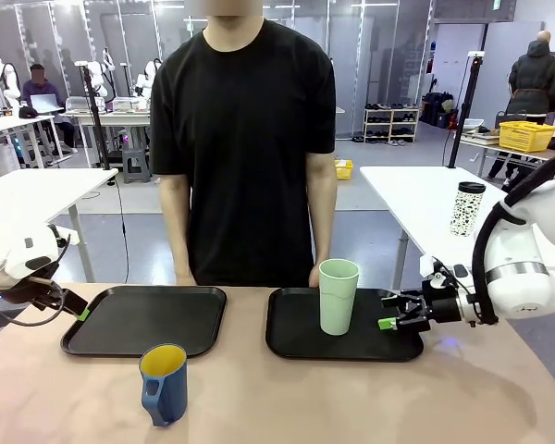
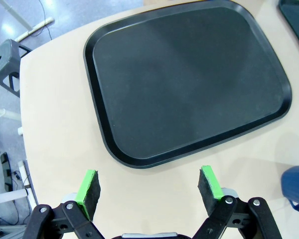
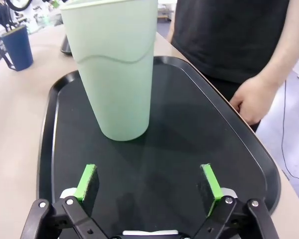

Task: Sort and store the cups by type.
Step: Place the picked Reusable plastic cup into the Flat Tray indicated by the person, then pick up the Handle plastic cup and place it into the empty Flat Tray.

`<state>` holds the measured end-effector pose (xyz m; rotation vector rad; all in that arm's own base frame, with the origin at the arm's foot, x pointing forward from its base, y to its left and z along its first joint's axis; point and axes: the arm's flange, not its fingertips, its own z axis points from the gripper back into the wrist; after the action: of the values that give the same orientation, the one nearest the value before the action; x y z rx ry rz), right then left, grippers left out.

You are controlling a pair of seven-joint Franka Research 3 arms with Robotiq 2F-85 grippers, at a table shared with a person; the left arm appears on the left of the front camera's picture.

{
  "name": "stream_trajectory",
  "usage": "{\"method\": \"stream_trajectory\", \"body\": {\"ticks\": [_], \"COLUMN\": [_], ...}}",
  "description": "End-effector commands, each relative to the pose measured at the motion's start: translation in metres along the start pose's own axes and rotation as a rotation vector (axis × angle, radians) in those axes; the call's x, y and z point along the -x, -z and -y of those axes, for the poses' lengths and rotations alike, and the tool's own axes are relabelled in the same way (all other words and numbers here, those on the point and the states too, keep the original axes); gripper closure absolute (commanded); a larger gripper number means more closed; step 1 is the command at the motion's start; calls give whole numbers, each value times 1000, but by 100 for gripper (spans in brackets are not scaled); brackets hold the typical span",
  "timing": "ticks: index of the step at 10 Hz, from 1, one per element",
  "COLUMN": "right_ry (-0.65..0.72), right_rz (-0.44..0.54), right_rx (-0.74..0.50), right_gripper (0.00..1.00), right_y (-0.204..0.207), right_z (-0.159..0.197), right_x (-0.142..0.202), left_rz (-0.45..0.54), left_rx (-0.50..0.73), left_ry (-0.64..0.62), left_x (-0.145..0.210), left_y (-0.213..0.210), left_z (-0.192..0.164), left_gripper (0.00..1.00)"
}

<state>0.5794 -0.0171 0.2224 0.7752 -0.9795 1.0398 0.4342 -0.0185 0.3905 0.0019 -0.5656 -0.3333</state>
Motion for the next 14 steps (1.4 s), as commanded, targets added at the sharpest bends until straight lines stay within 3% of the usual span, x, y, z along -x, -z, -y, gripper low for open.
{"method": "stream_trajectory", "body": {"ticks": [1,2,14], "right_ry": [16,0,0], "right_rz": [-73,0,0], "right_rx": [23,0,0], "right_gripper": [0,0,0], "right_y": [0,0,0], "right_z": [-8,0,0], "right_x": [-13,0,0], "left_rz": [5,5,5], "left_rx": [-1,-1,-1], "left_ry": [3,3,3], "left_x": [0,0,0], "left_y": [0,0,0], "left_z": [-1,-1,-1], "left_gripper": [0,0,0]}}
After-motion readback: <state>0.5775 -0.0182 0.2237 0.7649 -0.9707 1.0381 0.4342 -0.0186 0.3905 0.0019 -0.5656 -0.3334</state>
